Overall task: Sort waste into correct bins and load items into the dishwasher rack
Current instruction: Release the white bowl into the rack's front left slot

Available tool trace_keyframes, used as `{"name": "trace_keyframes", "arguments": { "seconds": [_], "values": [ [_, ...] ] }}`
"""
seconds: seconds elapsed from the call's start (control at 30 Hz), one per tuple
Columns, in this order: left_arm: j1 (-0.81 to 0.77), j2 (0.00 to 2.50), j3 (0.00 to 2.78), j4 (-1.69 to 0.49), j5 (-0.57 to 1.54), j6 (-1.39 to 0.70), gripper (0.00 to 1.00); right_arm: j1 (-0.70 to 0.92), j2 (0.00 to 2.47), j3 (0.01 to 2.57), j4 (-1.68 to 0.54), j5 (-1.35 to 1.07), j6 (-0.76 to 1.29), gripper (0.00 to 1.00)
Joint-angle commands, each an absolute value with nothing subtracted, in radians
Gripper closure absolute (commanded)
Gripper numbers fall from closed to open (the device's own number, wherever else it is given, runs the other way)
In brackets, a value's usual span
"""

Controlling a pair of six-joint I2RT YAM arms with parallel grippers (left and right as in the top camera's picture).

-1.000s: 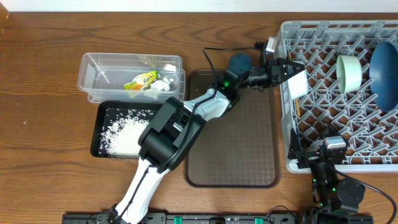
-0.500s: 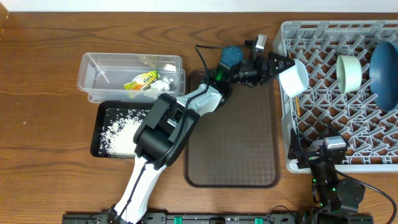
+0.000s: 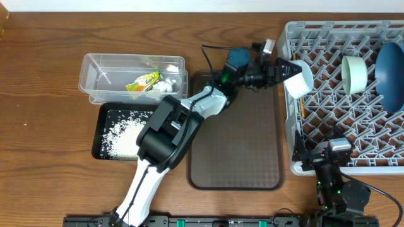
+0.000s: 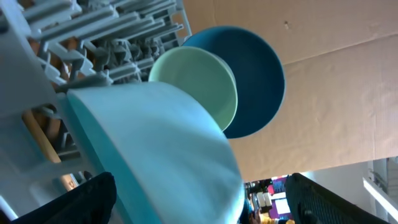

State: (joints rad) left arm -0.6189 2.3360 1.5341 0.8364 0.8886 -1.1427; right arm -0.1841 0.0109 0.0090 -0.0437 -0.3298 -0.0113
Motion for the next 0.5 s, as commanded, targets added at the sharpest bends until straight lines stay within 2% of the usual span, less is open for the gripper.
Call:
{"name": "trace_keyframes", "arguments": {
  "seconds": [0.0,0.23,0.33,0.47],
  "values": [
    [-0.568,2.316,1.556,0.849,0.939,-1.111,0.10,-0.189,0.006,0.005,-0.044,-0.337,-0.013,0.01],
    [-0.466,2.215,1.556,0.730,1.003,-1.044,0.10,-0.189,0.006,0.005,-0.044,-0.337,-0.013,0.01],
    [-0.449,2.128,1.556,0.499,0.989,-0.888,0.09,-0.189,0.006,0.005,-0.044,-0.338,-0.013,0.01],
    [-0.445,1.970,1.556,0.034,0.852,-0.588,0.09,-0.189,0.006,0.005,-0.044,-0.338,-0.013,0.01]
  ]
}}
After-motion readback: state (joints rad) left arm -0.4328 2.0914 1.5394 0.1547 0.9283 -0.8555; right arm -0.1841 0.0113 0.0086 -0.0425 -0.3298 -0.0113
